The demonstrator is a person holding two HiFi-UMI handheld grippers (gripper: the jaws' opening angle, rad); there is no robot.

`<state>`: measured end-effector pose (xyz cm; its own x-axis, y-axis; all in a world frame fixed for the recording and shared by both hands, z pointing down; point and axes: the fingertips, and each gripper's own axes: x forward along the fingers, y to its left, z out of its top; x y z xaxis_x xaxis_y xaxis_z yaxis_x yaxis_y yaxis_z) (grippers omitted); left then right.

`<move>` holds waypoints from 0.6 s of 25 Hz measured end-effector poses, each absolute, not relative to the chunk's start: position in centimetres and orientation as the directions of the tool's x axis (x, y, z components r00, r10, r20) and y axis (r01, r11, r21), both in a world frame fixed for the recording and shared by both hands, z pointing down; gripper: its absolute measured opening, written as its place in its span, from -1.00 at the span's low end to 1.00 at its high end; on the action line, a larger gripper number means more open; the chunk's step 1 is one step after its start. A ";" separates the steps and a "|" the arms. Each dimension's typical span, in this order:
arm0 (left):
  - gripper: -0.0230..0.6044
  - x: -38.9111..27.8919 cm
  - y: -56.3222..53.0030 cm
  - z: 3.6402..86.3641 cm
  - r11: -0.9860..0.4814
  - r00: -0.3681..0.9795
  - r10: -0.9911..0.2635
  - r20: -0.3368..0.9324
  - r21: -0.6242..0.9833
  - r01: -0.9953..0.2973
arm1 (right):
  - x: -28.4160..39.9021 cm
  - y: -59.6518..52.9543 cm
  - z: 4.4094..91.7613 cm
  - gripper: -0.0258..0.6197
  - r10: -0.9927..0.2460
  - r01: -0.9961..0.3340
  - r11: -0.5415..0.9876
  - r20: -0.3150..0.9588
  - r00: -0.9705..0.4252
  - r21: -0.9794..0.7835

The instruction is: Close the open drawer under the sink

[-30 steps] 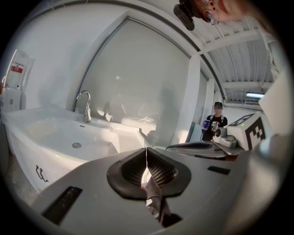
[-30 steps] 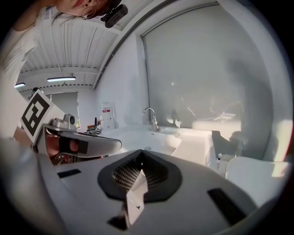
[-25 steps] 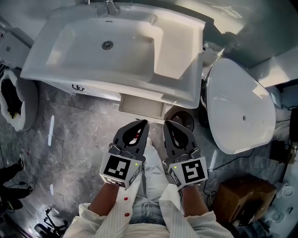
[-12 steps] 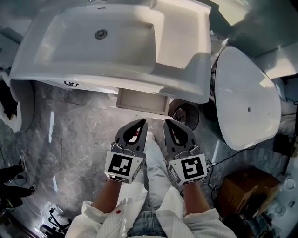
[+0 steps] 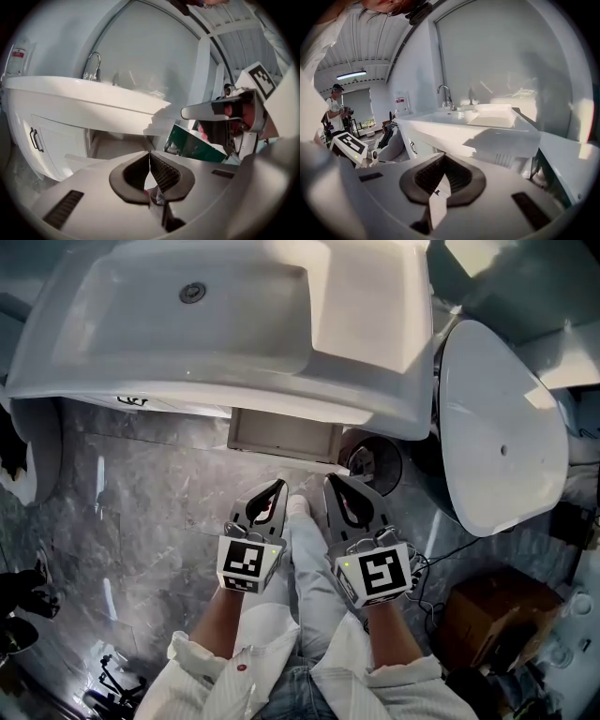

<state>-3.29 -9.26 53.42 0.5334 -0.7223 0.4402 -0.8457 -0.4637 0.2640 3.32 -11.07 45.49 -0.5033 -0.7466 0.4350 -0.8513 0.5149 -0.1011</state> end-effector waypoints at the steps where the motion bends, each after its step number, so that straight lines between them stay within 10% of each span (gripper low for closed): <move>1: -0.87 -3.4 -9.2 54.1 -0.462 0.533 -0.719 0.447 0.265 -0.846 | 3.3 -11.1 45.6 -0.89 -0.746 -0.850 0.518 0.436 -0.504 -0.098; 15: -0.87 -3.6 -9.6 59.5 -0.465 0.533 -0.688 0.493 0.265 -0.845 | 2.6 -9.7 47.9 -0.89 -0.730 -0.852 0.512 0.469 -0.497 -0.105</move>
<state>-3.60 -9.56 59.51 0.5329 -0.6879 0.4928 -0.8449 -0.4650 0.2646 2.62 -9.73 47.85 -0.4968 -0.7302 0.4690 -0.8523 0.5125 -0.1048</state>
